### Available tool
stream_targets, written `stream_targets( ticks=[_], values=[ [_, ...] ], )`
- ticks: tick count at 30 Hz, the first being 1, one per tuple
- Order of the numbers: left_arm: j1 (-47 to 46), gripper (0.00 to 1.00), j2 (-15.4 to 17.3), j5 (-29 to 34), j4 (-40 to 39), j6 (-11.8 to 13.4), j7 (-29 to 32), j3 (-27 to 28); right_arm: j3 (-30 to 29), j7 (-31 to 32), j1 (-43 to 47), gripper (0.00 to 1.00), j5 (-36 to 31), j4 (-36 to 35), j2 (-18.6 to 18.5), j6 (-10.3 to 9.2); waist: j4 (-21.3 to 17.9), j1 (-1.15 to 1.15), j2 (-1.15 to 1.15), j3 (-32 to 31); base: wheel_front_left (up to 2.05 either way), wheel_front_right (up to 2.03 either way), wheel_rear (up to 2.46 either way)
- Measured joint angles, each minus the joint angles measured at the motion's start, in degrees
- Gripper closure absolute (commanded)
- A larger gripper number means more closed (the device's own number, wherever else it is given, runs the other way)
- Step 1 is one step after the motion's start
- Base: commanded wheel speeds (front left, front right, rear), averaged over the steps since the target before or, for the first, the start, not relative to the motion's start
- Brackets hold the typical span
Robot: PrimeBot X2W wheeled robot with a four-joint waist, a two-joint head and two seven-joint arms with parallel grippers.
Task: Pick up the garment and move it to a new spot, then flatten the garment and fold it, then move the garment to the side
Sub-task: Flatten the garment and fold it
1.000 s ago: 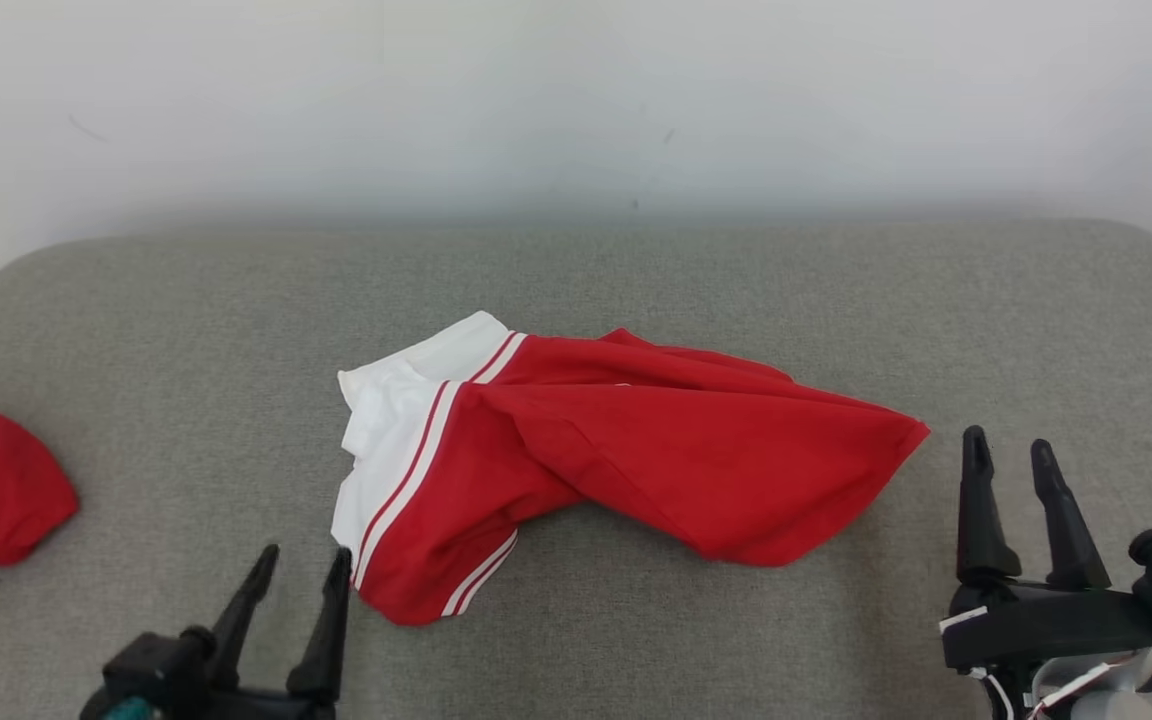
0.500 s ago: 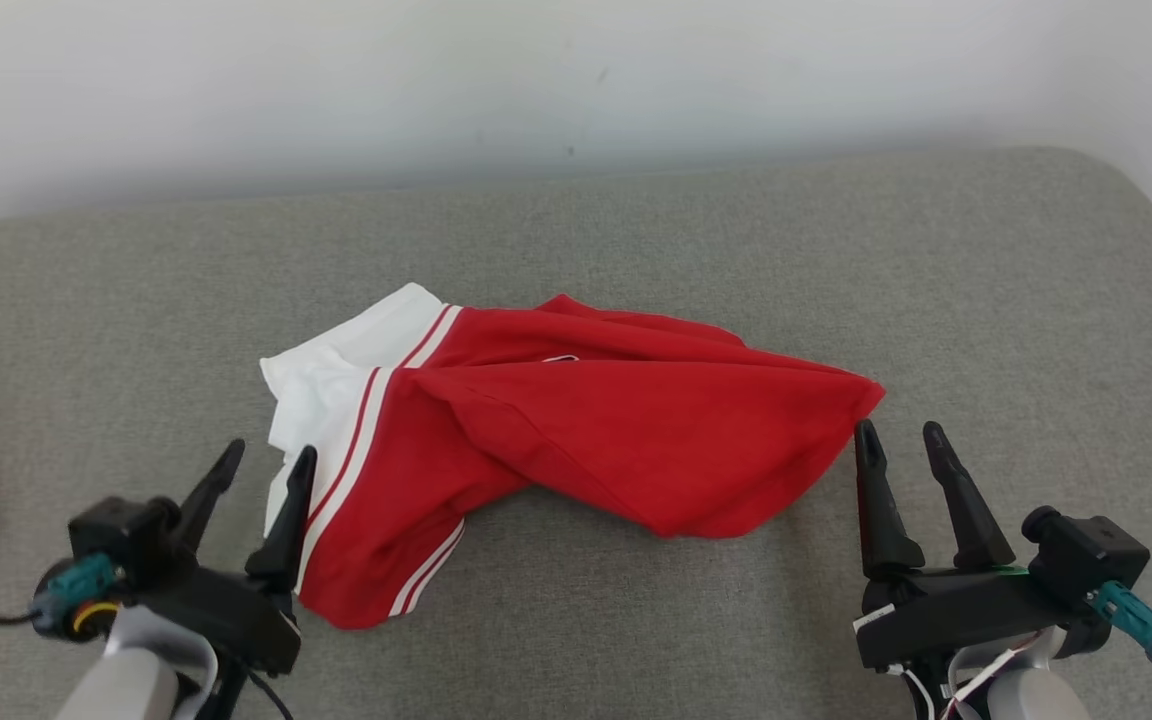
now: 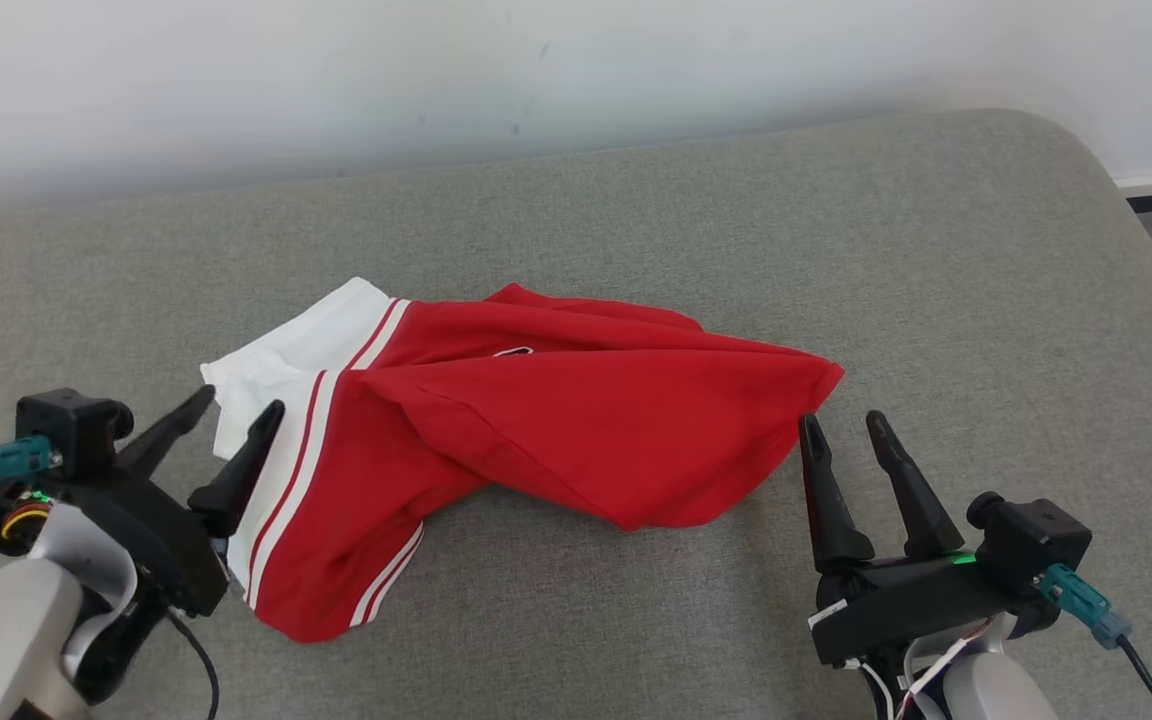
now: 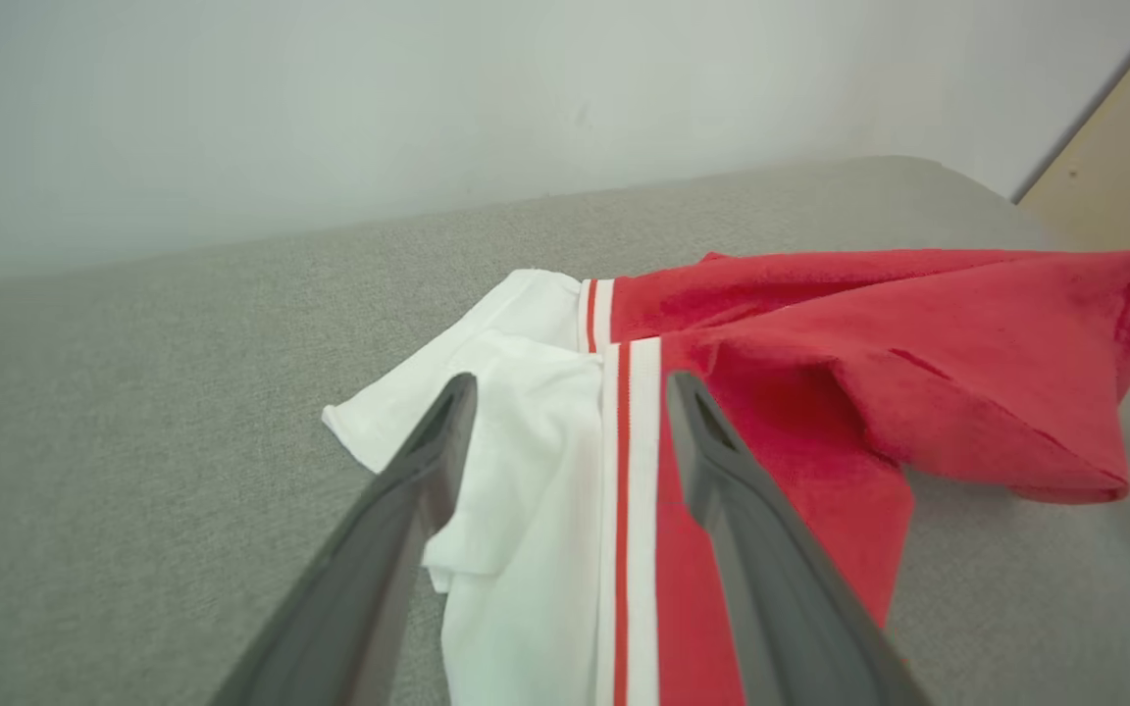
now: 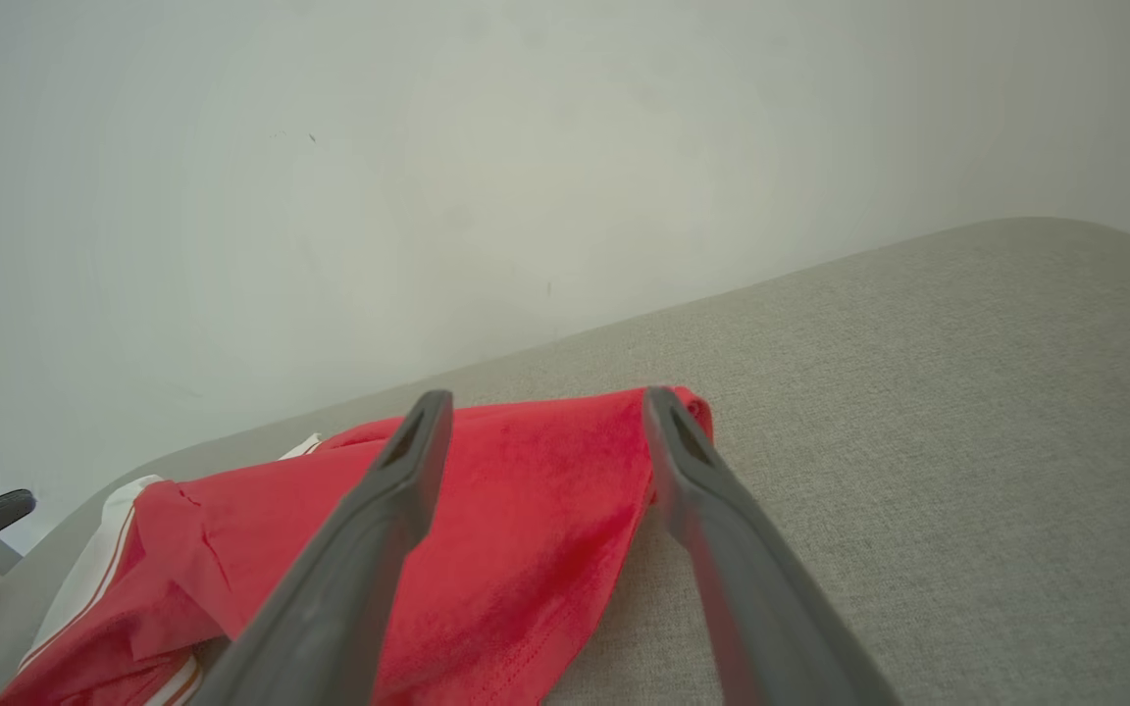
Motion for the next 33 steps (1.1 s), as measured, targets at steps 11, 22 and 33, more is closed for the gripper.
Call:
stream_targets(
  ticks=[11, 22, 33],
  values=[
    [-5.3, 0.0, 11.6, -19.5, -7.2, 0.0, 8.8, -13.4, 2.7, 0.0, -1.4, 0.0, 1.4, 1.3, -0.3, 0.0, -1.9, -0.01, 0.0, 0.5, 0.0, 0.0, 0.0],
    [-10.7, 0.0, 13.3, -21.4, 0.7, 0.0, 7.5, -20.6, 4.5, -1.2, -2.9, 0.0, 2.4, 2.7, 0.0, 0.0, -4.1, 0.0, 0.0, 2.3, 0.0, 0.0, 0.0],
    [-13.0, 0.42, 12.6, -28.5, 5.8, 0.0, 8.3, -25.4, 4.8, -2.4, -4.0, 0.0, 2.6, 3.8, 0.2, 0.0, -6.0, 0.0, 0.0, 5.0, 0.0, 0.0, 0.0]
  ],
)
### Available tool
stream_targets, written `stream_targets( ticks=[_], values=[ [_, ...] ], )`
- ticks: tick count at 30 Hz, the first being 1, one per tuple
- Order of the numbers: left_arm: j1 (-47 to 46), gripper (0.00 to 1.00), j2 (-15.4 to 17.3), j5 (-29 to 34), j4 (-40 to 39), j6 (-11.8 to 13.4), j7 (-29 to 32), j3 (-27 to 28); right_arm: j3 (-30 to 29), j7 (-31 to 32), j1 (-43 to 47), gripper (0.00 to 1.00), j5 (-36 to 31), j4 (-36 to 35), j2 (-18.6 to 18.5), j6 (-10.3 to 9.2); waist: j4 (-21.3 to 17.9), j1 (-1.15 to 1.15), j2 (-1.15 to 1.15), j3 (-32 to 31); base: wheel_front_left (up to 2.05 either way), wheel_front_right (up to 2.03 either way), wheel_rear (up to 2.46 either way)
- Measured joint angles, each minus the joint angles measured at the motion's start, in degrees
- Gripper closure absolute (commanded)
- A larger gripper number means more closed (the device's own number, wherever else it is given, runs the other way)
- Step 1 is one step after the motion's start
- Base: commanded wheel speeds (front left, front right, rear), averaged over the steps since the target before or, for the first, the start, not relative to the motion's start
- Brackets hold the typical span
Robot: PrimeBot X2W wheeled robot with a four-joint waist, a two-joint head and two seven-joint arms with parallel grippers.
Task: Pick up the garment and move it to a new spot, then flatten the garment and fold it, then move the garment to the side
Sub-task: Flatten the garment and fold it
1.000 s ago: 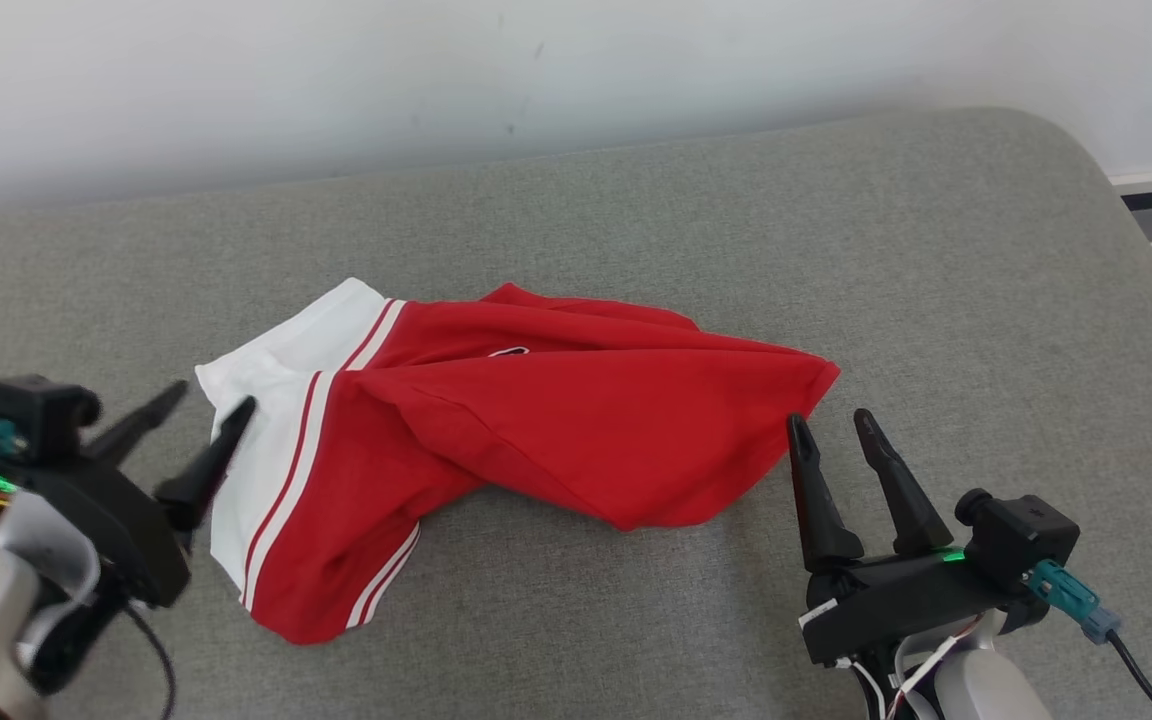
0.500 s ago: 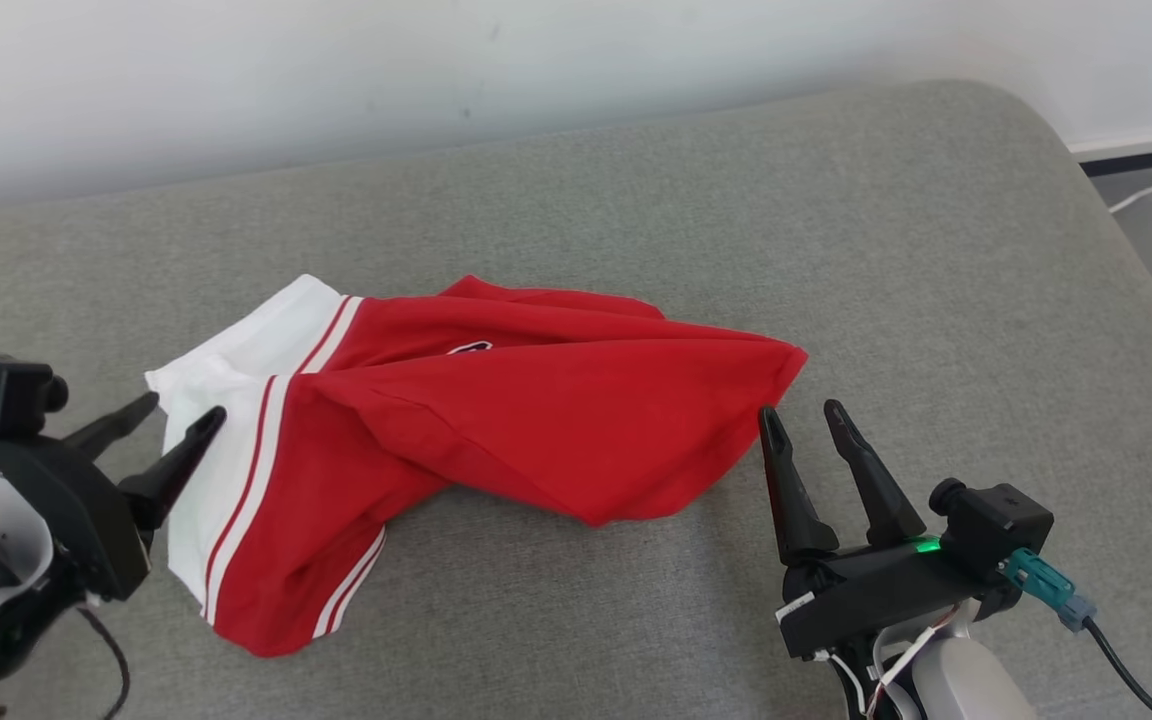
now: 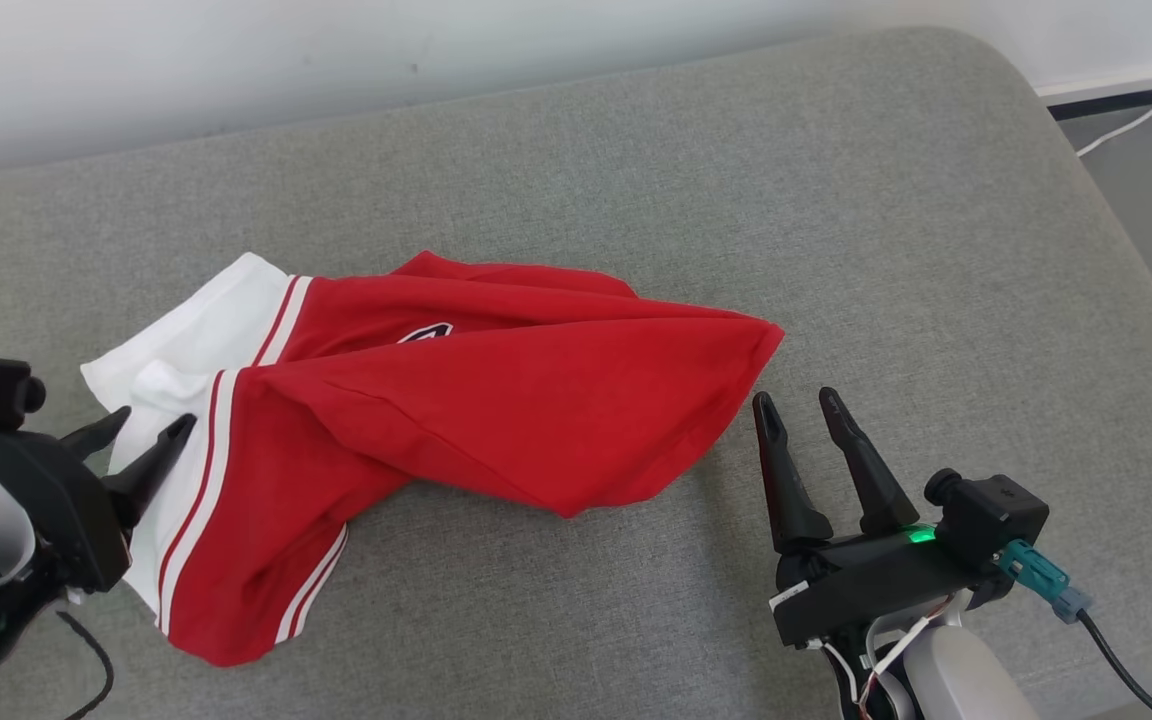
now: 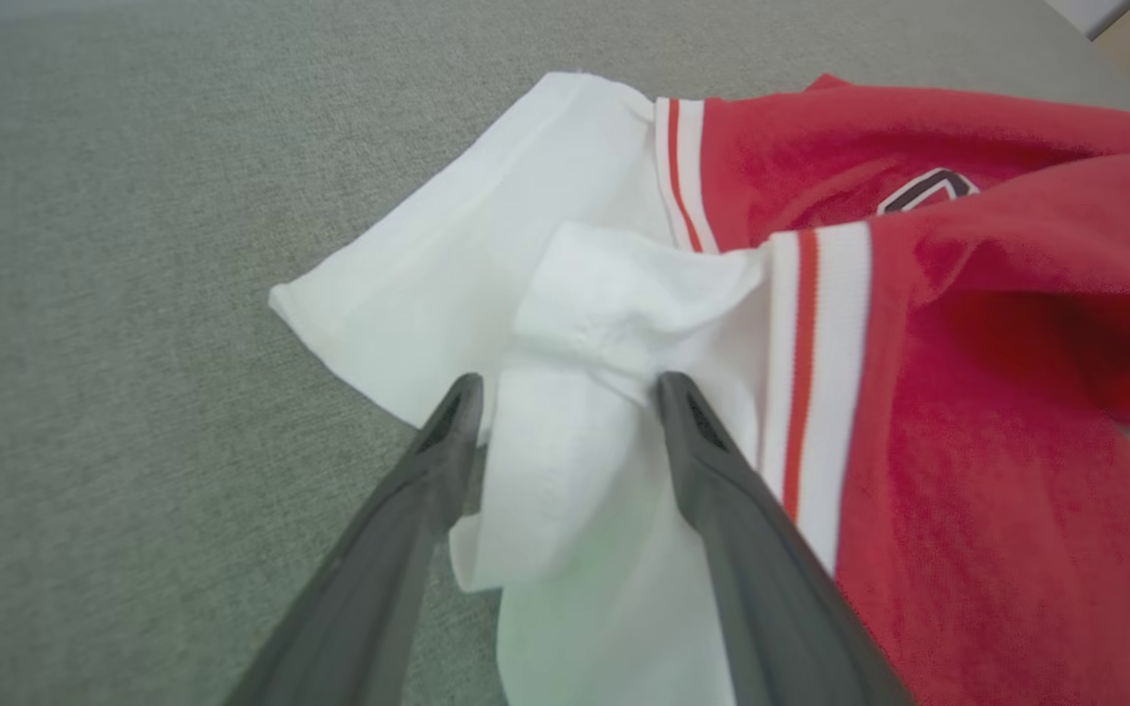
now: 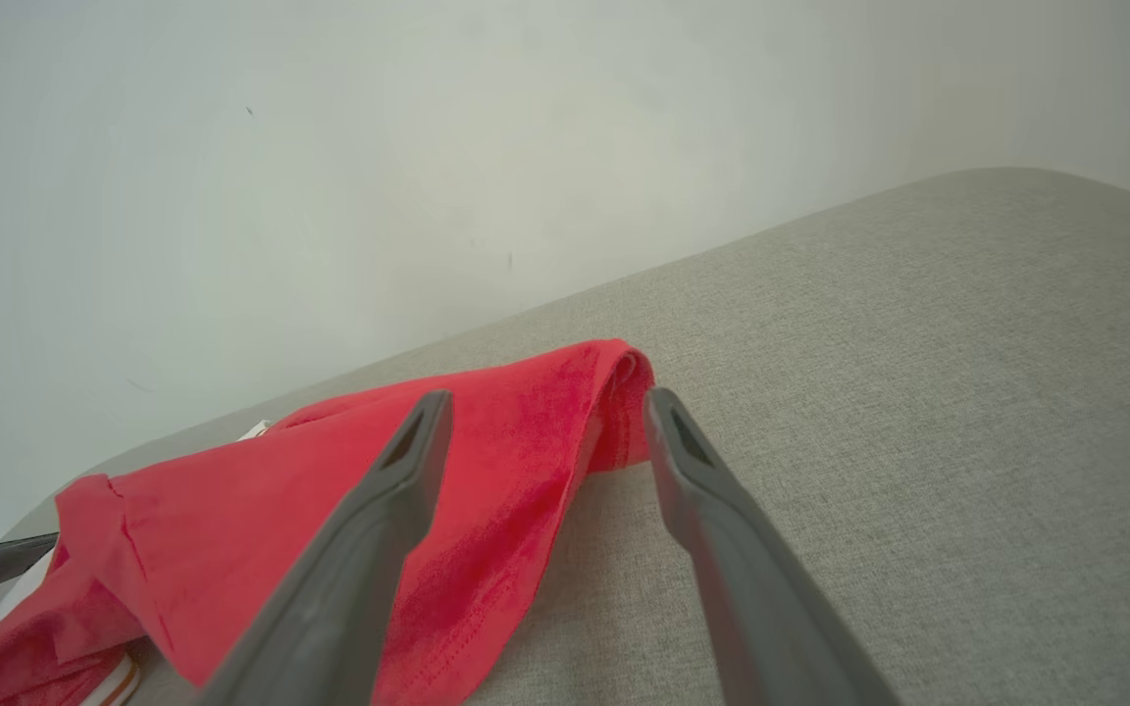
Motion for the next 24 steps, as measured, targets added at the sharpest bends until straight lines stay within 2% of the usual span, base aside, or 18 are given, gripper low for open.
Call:
stream_targets(
  ticks=[1, 12, 21, 24],
  values=[
    [-0.4, 1.0, 0.1, 0.0, -0.1, 0.0, -0.1, -0.7, -0.1, 0.0, 0.0, 0.0, 0.0, 0.1, 0.0, 0.0, 0.0, 0.0, 0.0, 0.2, 0.0, 0.0, 0.0],
    [-5.7, 1.0, 0.7, 0.7, -2.6, 0.0, -7.8, -5.2, -1.0, -0.4, 0.1, 0.0, -0.3, 1.2, -0.2, 0.0, 3.8, 0.0, 0.0, -0.9, 0.0, 0.0, 0.0],
    [-8.9, 1.0, 1.7, 0.7, -6.7, 0.0, -11.0, -7.4, -1.4, -0.2, 1.4, 0.0, 0.2, 2.1, -0.5, 0.0, 8.6, -0.01, -0.01, -4.7, 0.0, 0.0, 0.0],
    [-10.3, 1.0, 2.3, 2.5, -8.1, 0.0, -12.2, -7.8, -1.9, -0.2, 1.9, 0.0, 0.2, 2.3, -0.6, 0.0, 10.2, -0.01, -0.01, -5.9, 0.0, 0.0, 0.0]
  ],
)
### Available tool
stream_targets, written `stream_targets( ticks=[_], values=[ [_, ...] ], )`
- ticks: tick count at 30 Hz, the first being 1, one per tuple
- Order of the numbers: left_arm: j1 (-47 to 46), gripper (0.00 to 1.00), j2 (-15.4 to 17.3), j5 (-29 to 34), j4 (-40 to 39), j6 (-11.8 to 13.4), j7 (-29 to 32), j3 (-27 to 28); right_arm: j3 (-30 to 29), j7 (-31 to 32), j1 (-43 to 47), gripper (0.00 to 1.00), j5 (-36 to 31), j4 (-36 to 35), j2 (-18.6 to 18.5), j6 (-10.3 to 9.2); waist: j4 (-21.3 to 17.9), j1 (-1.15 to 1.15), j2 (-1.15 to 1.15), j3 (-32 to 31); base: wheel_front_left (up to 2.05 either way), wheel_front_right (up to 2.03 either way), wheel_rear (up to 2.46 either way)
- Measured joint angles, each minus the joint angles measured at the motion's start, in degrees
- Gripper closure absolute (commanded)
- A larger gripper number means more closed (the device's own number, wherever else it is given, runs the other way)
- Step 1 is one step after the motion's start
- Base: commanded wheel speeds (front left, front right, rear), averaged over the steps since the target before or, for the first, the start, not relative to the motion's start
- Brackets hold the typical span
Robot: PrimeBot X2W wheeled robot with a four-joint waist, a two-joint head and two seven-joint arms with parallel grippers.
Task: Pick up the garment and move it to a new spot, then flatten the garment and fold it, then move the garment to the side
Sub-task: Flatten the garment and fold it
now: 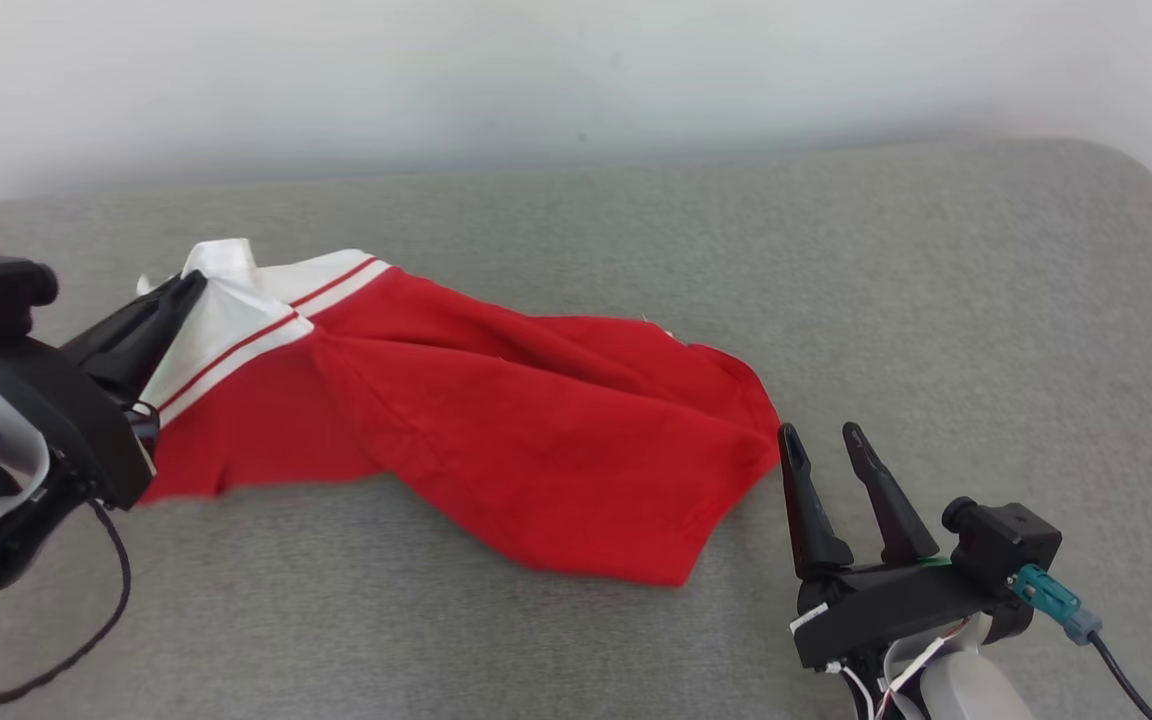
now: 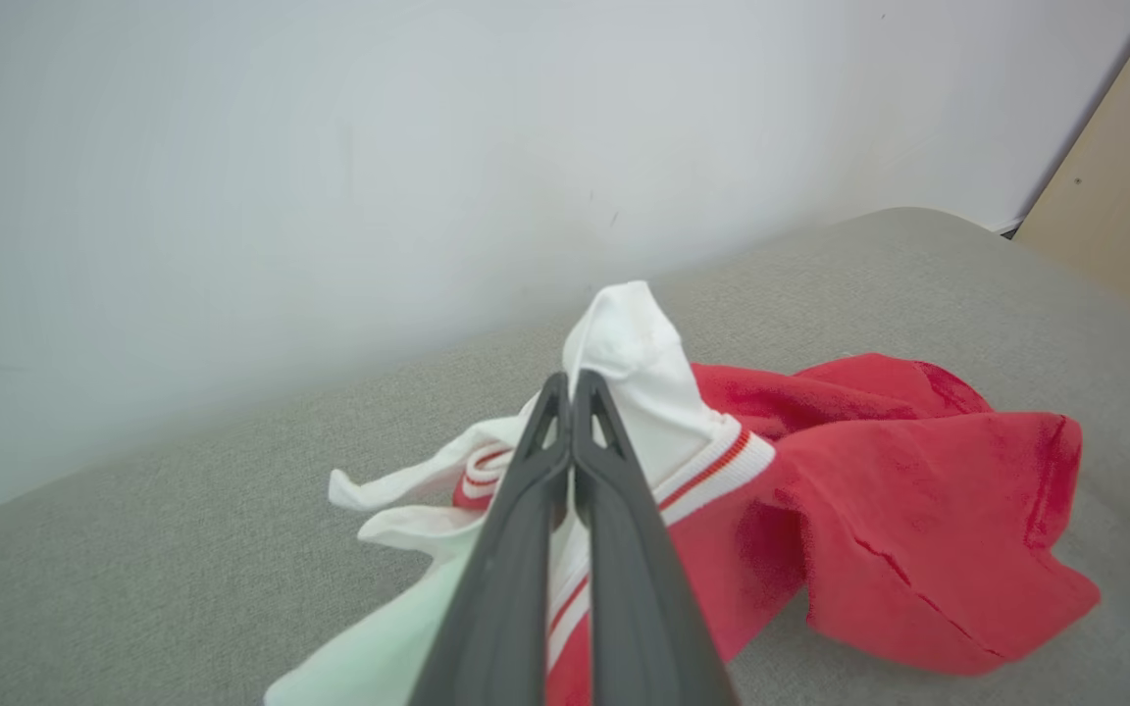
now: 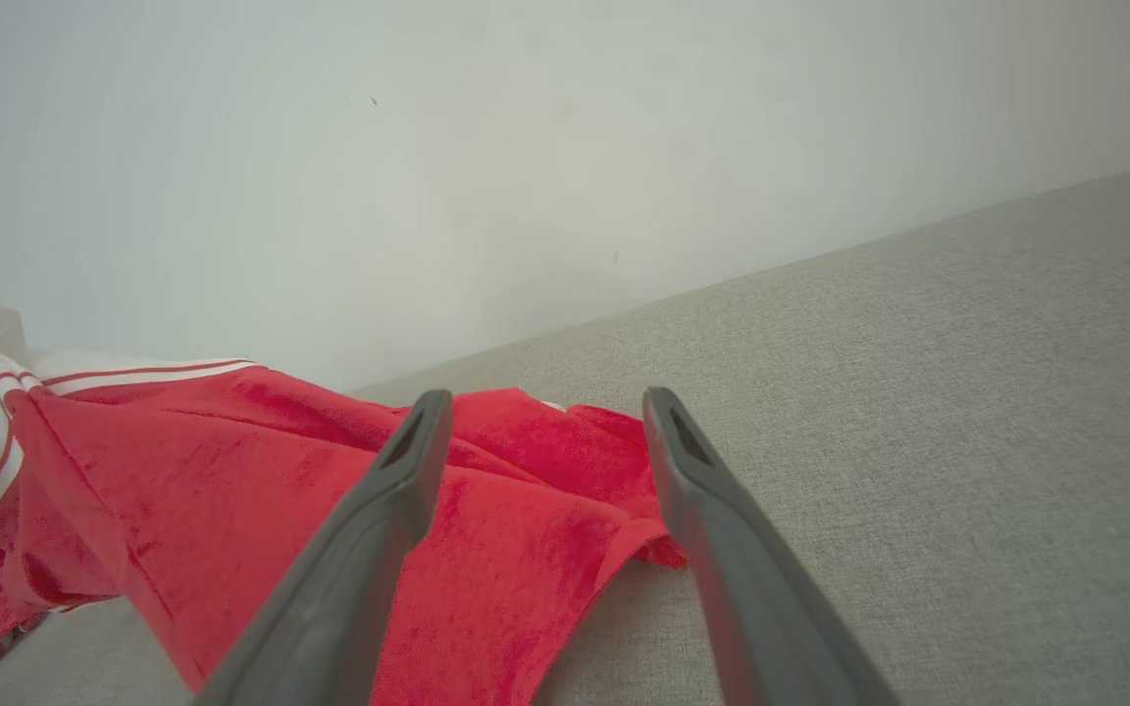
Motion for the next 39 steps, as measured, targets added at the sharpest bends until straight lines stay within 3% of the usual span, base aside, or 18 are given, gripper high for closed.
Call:
stream_targets(
  ticks=[7, 15, 25, 26, 27, 28, 39],
  values=[
    [1.9, 1.0, -0.1, 1.9, -6.7, 1.4, -2.5, -1.8, -0.1, -0.1, 0.7, 0.0, 0.1, 0.4, 0.3, 0.0, 3.0, 0.0, 0.0, -1.8, 0.0, 0.0, 0.0],
    [12.7, 1.0, 0.6, 2.9, -13.3, 8.2, -7.1, -3.8, -0.5, -0.3, 1.2, 0.0, 0.3, 0.8, 0.4, 0.0, 4.3, 0.0, 0.0, -2.4, 0.0, 0.0, 0.0],
    [22.3, 1.0, -3.6, 4.3, -14.9, 13.2, -9.5, -3.1, -2.2, 0.3, 1.4, 0.0, 0.4, 0.9, -0.2, 0.0, 5.4, 0.01, 0.0, -2.5, 0.0, 0.0, 0.0],
    [23.1, 0.54, -4.3, 4.5, -14.7, 13.6, -9.6, -2.6, -2.5, 0.3, 1.6, 0.0, 0.4, 0.8, -0.3, 0.0, 5.6, 0.01, 0.0, -2.6, 0.0, 0.0, 0.0],
    [23.8, 0.15, -4.9, 4.9, -14.6, 13.8, -9.6, -1.8, -2.8, 0.4, 1.7, 0.0, 0.4, 0.8, -0.5, 0.0, 5.8, 0.01, 0.0, -2.6, 0.0, 0.0, 0.0],
    [24.5, 0.0, -5.4, 5.4, -14.7, 14.2, -9.7, -0.5, -3.0, 0.5, 1.8, 0.0, 0.4, 0.8, -0.5, 0.0, 6.1, 0.01, 0.0, -2.7, 0.0, 0.0, 0.0],
    [36.2, 0.0, -10.2, 12.9, -19.3, 15.2, -9.8, 12.2, -4.5, 1.6, 2.8, 0.0, 0.0, -0.5, -0.6, 0.0, 8.2, 0.01, 0.0, -3.4, 0.0, 0.0, 0.0]
  ],
)
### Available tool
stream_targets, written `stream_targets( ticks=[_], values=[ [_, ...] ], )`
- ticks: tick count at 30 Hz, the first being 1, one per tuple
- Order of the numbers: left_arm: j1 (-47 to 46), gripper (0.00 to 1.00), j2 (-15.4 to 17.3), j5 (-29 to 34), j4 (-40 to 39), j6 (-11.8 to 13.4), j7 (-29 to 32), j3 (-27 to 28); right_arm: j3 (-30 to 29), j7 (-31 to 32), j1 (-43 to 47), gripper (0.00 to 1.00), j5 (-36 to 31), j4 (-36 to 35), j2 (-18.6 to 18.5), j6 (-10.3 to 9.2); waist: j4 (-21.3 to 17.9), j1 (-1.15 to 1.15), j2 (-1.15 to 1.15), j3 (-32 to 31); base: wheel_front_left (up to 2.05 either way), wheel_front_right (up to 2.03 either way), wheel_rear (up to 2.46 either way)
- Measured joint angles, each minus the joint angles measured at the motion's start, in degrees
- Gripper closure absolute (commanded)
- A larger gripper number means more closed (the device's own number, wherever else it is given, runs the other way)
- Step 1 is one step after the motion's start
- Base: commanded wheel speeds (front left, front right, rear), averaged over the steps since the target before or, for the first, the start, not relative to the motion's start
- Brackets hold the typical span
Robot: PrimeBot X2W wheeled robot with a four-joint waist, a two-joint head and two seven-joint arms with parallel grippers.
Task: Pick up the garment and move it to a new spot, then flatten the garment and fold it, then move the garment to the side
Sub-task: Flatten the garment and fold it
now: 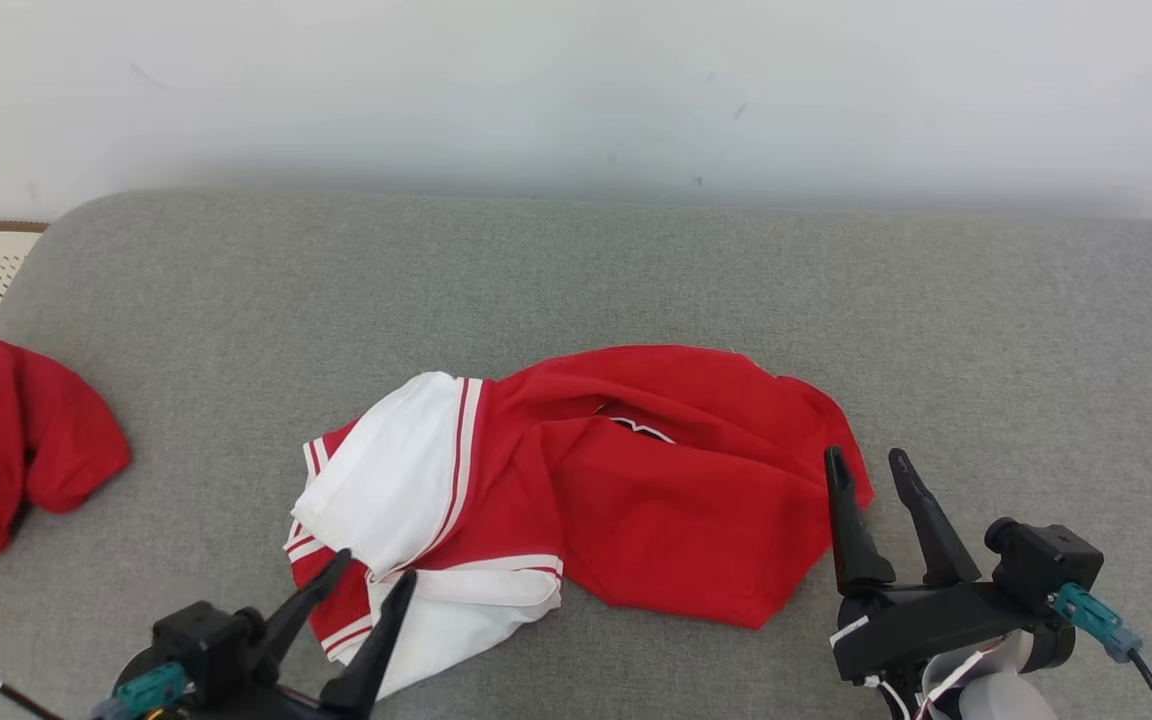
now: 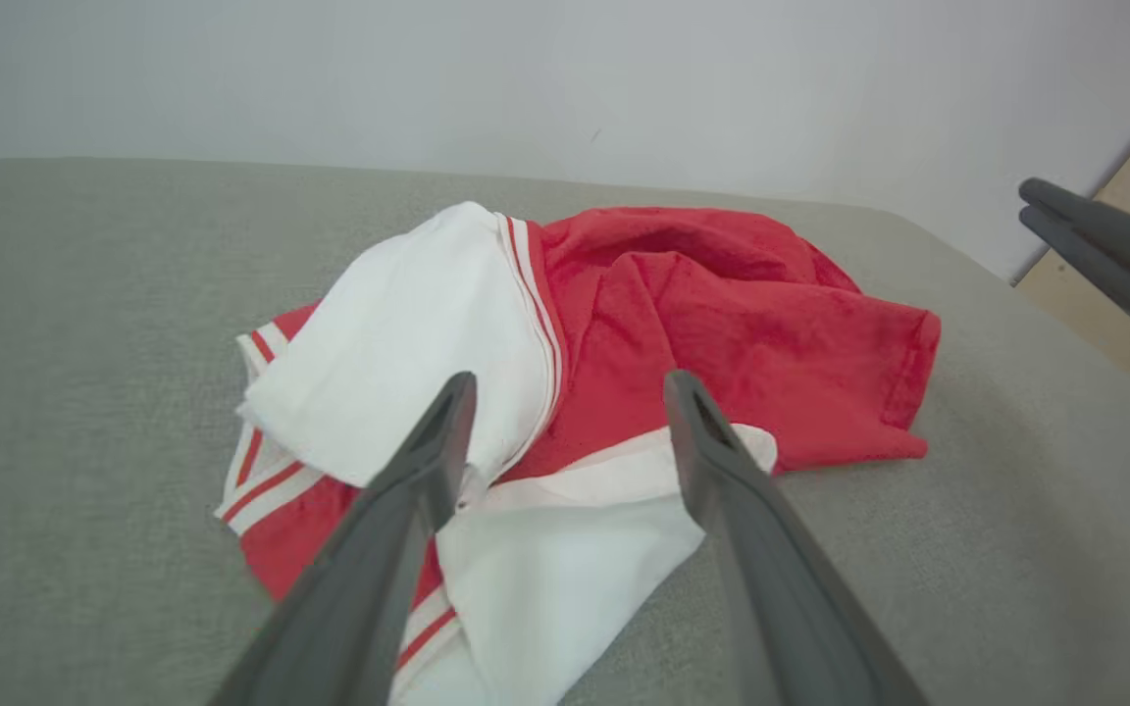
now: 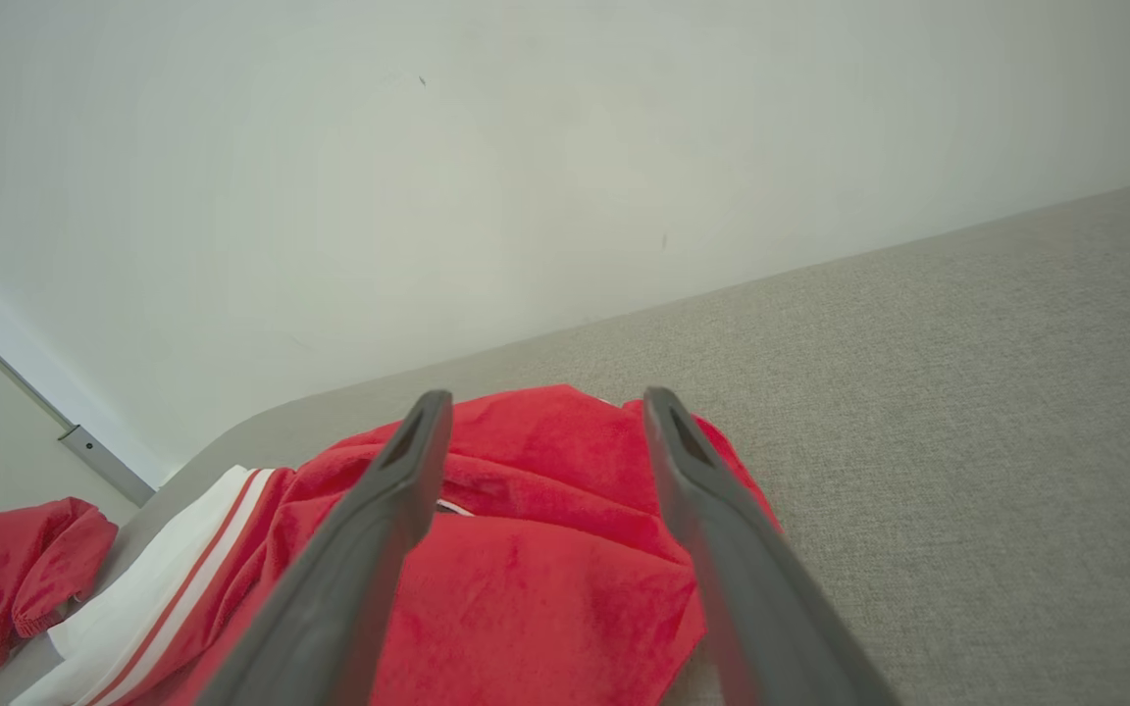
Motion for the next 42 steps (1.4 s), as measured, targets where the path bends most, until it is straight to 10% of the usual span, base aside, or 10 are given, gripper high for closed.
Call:
stream_targets(
  ticks=[27, 29, 42],
  values=[
    [4.7, 0.0, -8.6, 10.3, 19.6, -9.3, -0.1, 14.0, 1.3, 2.1, -0.4, 0.0, -0.3, -1.9, -1.2, 0.0, -5.5, 0.0, 0.0, 1.6, 0.0, 0.0, 0.0],
    [4.0, 0.99, -9.0, 10.9, 20.4, -10.3, -0.1, 14.7, 1.3, 2.1, -0.4, 0.0, -0.5, -2.2, -1.4, 0.0, -5.9, 0.0, 0.0, 1.9, 0.0, 0.0, 0.0],
    [-1.0, 1.0, -7.6, 15.0, 19.7, -13.3, 0.0, 17.8, 0.8, 2.5, -0.3, 0.0, -1.3, -2.6, -0.8, 0.0, -4.9, 0.0, 0.0, 2.4, 0.0, 0.0, 0.0]
  ],
)
